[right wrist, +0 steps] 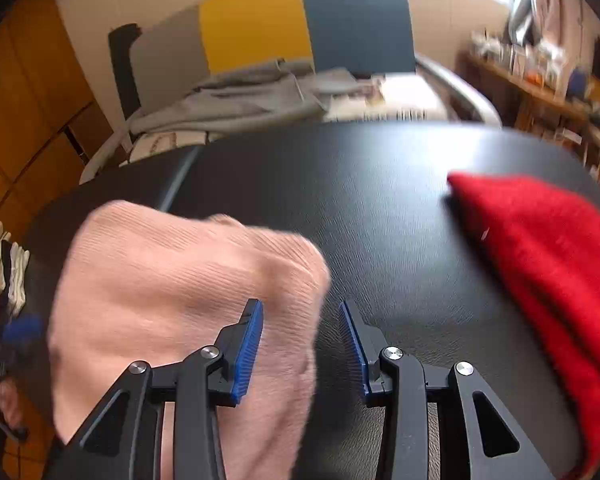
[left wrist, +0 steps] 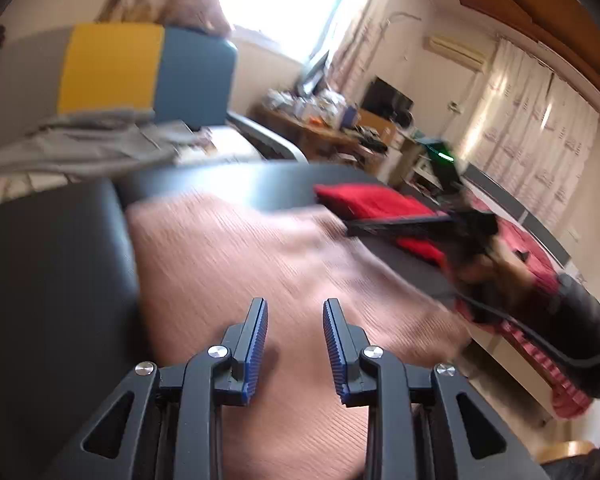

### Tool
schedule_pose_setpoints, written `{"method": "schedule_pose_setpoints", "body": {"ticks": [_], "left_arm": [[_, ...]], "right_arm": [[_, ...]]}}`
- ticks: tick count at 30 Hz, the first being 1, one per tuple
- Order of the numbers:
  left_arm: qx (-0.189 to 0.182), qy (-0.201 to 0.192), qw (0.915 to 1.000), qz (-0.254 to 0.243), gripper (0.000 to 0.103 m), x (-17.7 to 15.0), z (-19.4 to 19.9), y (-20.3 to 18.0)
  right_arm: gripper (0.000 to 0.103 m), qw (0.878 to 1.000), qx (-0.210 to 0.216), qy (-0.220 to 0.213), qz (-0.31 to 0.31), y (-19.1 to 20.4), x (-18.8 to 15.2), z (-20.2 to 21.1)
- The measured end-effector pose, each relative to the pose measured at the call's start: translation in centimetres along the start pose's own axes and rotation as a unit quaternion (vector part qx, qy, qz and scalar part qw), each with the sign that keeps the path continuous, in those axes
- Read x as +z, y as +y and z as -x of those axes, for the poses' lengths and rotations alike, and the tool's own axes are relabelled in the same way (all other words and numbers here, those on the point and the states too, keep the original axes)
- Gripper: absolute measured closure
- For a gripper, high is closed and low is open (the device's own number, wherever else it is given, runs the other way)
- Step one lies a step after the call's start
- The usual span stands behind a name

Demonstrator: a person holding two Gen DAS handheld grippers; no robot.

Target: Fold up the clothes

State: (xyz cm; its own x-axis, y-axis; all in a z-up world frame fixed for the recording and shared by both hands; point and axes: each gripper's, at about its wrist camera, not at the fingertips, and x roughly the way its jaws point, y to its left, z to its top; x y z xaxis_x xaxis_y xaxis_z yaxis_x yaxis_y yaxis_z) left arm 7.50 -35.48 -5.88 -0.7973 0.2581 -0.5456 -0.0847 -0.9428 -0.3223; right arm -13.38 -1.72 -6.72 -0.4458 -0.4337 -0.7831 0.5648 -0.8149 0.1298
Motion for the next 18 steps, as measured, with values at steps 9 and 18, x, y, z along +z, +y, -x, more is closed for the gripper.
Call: {"method": "schedule_pose_setpoints", "body": {"ticks": [9,18], "left_arm": [[0.021,0.030,0.9993,-0.002,0.074,5.1,-5.1,5.1],[0.044,0.096,0.9940,0.029,0.071,1.9,-11.6,7.0]], "right_arm": [[0.050,0.998,0.023,0.023,0.045,7.5,-5.0,1.1],[0.050,0.990,-0.030,-0.082,0.115,6.3,-13.2,-0.4]]}}
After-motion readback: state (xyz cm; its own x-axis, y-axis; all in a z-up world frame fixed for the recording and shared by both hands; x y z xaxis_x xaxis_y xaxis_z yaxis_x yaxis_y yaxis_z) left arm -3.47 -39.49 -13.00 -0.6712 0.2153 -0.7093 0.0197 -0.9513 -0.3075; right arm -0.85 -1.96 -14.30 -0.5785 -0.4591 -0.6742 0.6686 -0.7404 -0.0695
